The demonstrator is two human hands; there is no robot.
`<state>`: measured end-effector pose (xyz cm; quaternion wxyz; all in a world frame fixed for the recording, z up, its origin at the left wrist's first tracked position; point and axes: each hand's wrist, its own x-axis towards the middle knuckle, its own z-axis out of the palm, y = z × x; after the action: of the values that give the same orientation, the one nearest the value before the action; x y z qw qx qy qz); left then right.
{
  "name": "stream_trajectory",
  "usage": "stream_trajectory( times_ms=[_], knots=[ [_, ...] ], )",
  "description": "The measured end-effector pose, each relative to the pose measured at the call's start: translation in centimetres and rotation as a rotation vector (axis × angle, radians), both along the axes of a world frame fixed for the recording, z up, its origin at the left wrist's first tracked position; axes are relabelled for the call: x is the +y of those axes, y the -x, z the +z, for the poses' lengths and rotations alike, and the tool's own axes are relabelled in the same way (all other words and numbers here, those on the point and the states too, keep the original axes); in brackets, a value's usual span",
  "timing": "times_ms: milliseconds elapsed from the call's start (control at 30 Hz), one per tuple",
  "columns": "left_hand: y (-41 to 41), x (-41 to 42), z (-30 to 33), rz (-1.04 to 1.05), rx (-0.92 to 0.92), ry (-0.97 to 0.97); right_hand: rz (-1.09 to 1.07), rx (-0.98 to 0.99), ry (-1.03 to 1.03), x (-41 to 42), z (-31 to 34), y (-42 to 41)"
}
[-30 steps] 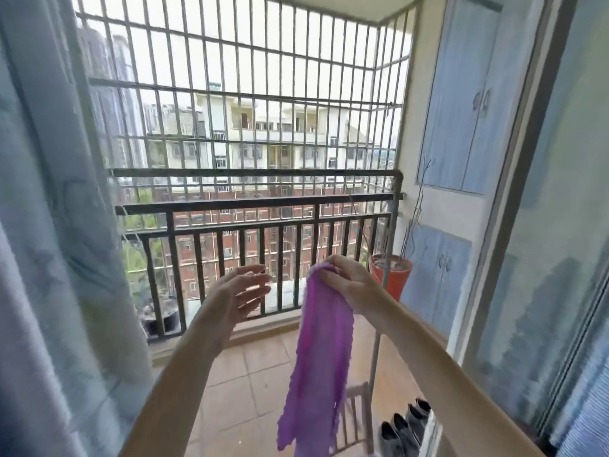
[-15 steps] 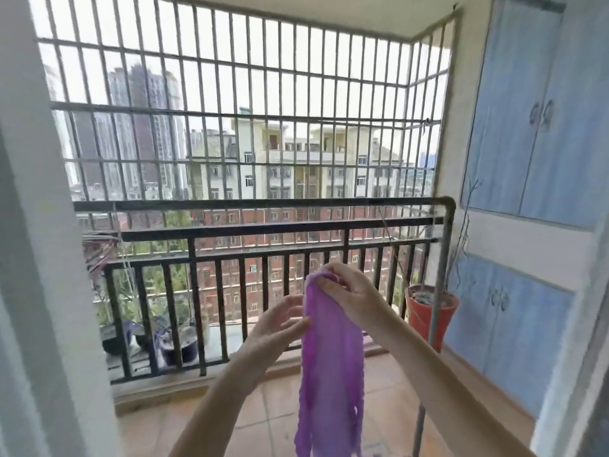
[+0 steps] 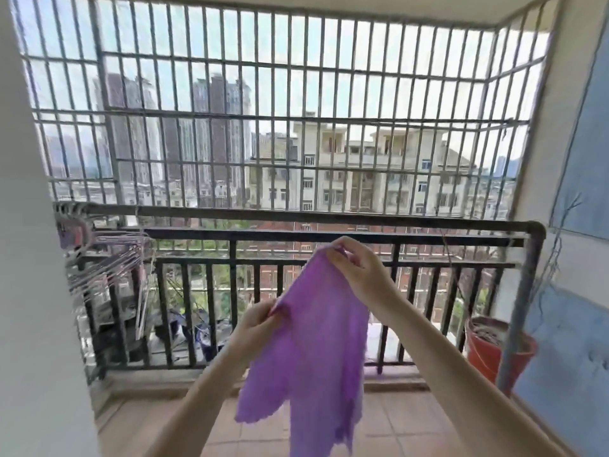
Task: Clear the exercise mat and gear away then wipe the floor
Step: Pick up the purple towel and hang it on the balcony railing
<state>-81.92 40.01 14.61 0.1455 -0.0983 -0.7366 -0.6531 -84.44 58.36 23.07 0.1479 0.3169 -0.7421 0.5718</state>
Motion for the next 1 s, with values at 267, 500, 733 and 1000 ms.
stream_trajectory(
  times_ms=[267, 500, 733, 1000],
  knots=[
    [3.8, -1.5, 3.2, 0.154, 0.086, 0.004, -0.002, -0.050, -0.047, 1.0, 0.8, 5.4],
    [7.2, -2.7, 7.6, 0.180, 0.161, 0.019, 0.086, 0.016, -0.163, 0.3, 3.0, 9.0],
    [10.5, -4.5, 11.9, 0.167, 0.266, 0.074, 0.134, -0.022, -0.504, -0.2, 4.7, 11.7],
    [12.4, -7.8, 15.9, 0.166, 0.426, 0.445, -0.201, 0.164, -0.302, -2.1, 9.4, 13.5]
  ],
)
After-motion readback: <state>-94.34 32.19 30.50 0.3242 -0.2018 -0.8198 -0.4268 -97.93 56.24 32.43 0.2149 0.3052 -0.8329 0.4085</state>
